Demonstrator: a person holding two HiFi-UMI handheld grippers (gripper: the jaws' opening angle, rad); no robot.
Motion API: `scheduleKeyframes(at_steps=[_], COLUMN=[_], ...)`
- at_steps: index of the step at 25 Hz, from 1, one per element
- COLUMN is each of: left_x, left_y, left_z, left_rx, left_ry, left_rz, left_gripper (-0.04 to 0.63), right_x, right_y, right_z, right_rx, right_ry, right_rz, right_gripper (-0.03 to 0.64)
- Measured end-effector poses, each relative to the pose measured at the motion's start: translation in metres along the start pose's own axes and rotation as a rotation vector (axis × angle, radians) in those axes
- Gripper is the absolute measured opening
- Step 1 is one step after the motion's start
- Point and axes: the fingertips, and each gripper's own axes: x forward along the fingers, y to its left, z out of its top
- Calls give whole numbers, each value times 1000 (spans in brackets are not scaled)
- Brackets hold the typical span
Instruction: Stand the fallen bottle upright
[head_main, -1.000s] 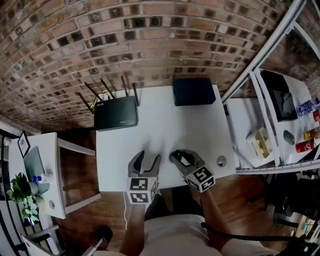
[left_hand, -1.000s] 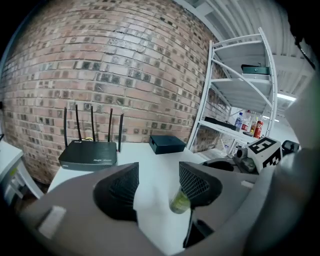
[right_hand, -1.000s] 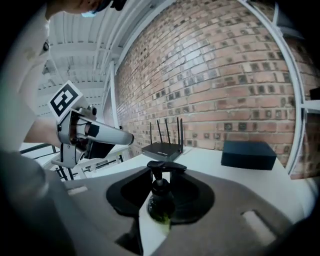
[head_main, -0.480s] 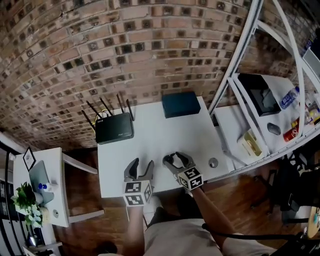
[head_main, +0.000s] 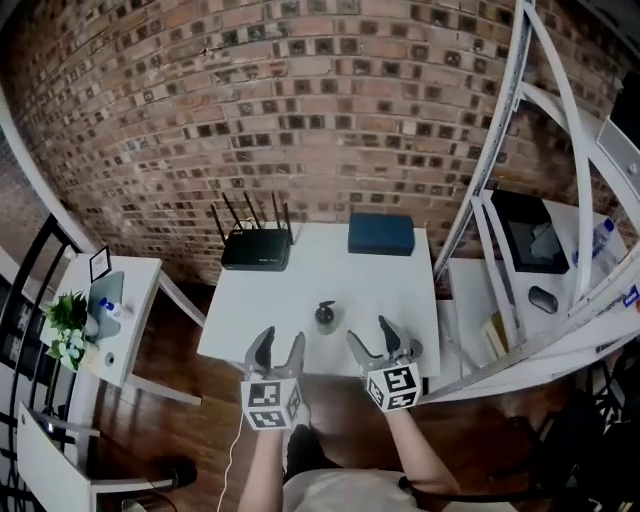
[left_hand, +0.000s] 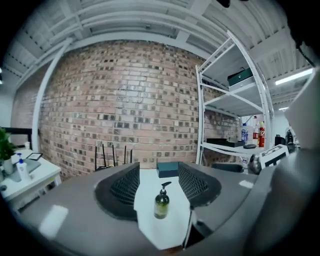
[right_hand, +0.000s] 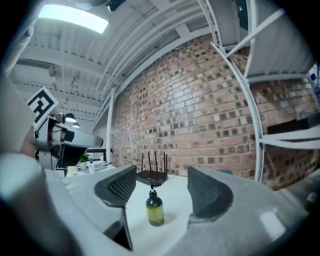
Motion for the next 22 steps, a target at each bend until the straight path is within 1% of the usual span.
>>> scheduleKeyframes(at_steps=[2,4,5,6,7,8,11,13,15,18,22], left_x=[-25,-47,-58,-68,-77,-85,-99,-111,-127,-149,-174], left_y=[-32,-64,-78,-91,-101,-108,-125,-136,-142,-144,-131], left_z=[8,15,17,17,16,16,28,41,46,38,35], left_rx=[3,-15,-21,-18,-6,14,91,115,105,83,73], left_ry=[-32,-46,-46,-44,-42,-46,-90,-129,-158,-149,-147], left_rz=[47,81,91,97,101,104,99,77,69,67,79], left_gripper=[258,256,258,258,258,256,258,258,256,256,256], right_x=[-38,-72,-88,-104,-120,-133,-163,-179,-193,-203,-202], right_y=[-6,-13,-18,-21,-23,-24,-26,-27,-25,-6,35], right_z=[26,46,55,63,70,77,92,90,83,80,90], right_rx=[-33,-77,-97,-111,-120,-128,-159,-153,-122,-101,-127], right_ry=[-21,-32,-37,-43,-52,-62,-71,-52,-40,-30,-41], right_rz=[11,10,-7,-32,-56,-73,-105,-124,-129,-119,-70], right_gripper=[298,301,324,380,408,417,419,419,419,417,415])
